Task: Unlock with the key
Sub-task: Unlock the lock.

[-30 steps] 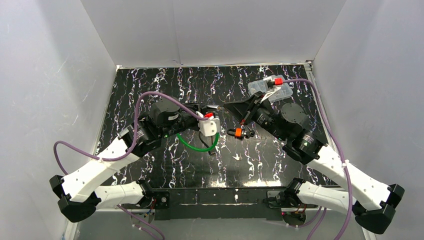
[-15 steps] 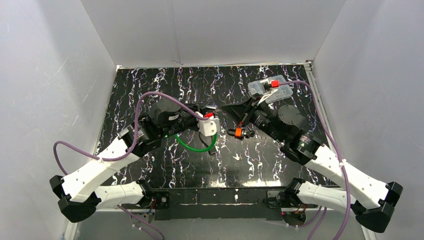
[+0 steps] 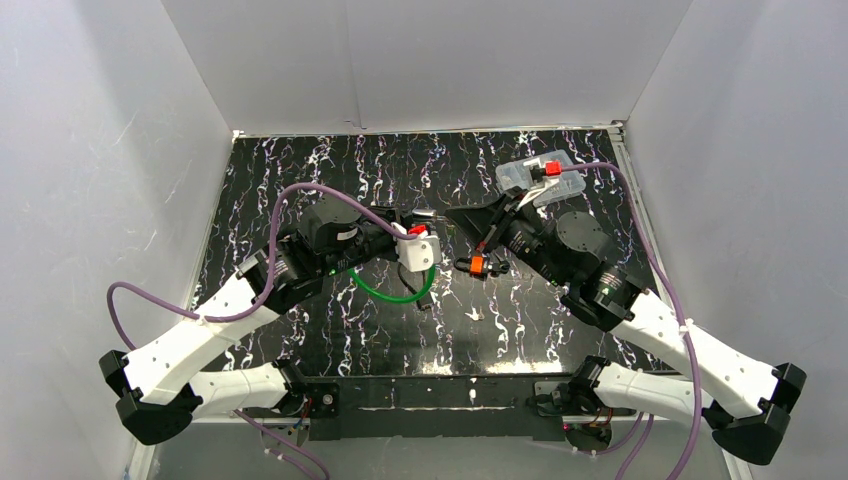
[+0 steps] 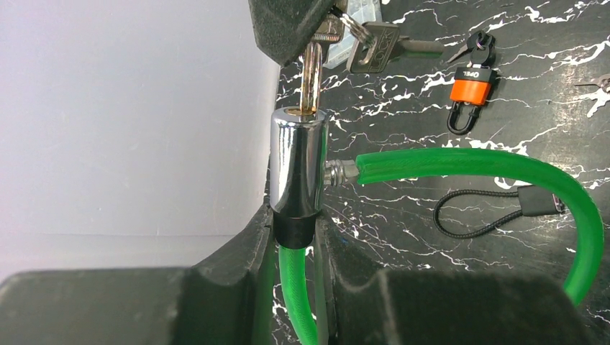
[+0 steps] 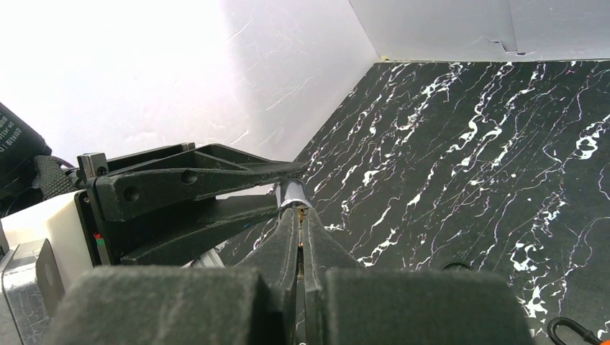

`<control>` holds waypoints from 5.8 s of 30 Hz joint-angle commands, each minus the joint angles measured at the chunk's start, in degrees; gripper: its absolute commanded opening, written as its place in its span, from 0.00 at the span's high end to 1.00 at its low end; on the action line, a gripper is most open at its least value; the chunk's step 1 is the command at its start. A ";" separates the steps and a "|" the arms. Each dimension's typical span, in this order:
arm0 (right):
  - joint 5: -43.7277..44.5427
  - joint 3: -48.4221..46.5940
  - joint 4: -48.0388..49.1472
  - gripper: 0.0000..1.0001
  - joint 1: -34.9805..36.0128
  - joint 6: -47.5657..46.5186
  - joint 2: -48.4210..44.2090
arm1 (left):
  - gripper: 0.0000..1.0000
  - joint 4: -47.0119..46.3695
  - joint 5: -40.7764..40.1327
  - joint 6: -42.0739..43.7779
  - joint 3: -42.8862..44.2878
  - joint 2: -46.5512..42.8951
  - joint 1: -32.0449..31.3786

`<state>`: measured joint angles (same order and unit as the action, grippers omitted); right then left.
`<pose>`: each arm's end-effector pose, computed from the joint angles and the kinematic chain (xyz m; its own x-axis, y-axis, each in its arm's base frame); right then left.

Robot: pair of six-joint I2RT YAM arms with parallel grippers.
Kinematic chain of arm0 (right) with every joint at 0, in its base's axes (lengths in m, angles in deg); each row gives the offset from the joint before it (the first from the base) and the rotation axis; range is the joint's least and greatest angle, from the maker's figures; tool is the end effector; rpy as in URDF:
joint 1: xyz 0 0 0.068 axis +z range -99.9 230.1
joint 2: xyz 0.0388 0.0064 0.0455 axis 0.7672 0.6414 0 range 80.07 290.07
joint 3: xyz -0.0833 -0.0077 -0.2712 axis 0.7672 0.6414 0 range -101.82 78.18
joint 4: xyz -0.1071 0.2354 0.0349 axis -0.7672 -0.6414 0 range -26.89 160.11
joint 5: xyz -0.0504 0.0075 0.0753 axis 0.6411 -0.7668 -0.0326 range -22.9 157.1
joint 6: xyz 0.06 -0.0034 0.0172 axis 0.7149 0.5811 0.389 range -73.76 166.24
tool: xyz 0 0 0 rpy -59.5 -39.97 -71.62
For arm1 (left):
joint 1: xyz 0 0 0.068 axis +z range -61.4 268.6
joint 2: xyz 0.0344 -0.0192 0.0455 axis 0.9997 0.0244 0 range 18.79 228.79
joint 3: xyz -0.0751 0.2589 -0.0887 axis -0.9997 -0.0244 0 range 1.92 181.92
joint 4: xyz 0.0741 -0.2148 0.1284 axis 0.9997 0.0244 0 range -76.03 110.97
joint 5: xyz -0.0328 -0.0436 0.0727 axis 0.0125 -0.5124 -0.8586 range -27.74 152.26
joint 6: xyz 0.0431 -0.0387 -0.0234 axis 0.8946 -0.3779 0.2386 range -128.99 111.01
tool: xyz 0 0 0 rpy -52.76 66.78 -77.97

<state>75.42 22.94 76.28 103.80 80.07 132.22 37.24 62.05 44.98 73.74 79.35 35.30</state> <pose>0.1308 0.1664 0.4235 -0.3178 0.4979 -0.8069 -0.6451 0.5102 0.5689 0.1387 -0.1856 0.4346 0.5735 0.5838 -0.5747 0.5710 0.2182 0.7915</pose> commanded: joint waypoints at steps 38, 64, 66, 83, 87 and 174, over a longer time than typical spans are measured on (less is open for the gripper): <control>-0.83 2.00 0.43 0.99 1.75 -9.85 -7.17 | 1.00 -3.40 7.27 -3.44 0.28 -2.90 0.01; -0.87 1.51 1.30 0.99 1.76 -5.48 -7.99 | 1.00 -8.02 9.88 -2.52 -2.88 -2.57 0.25; -0.70 1.25 1.34 0.99 1.76 -5.63 -7.85 | 1.00 -8.02 9.88 -2.52 -2.91 -2.57 0.25; -0.73 0.09 2.34 0.99 1.76 -5.30 -7.07 | 1.00 -7.95 9.77 -1.70 -2.74 -2.36 0.30; -0.67 -0.18 2.80 0.99 1.74 -5.36 -6.76 | 1.00 -7.42 9.93 -1.11 -2.93 -2.41 0.29; 14.83 -2.67 2.06 0.99 10.77 -13.90 2.41 | 1.00 -8.59 9.97 0.62 -2.38 -1.76 -0.25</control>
<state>88.75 22.63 77.41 113.34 66.87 132.95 34.60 65.43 45.42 70.13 77.98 36.37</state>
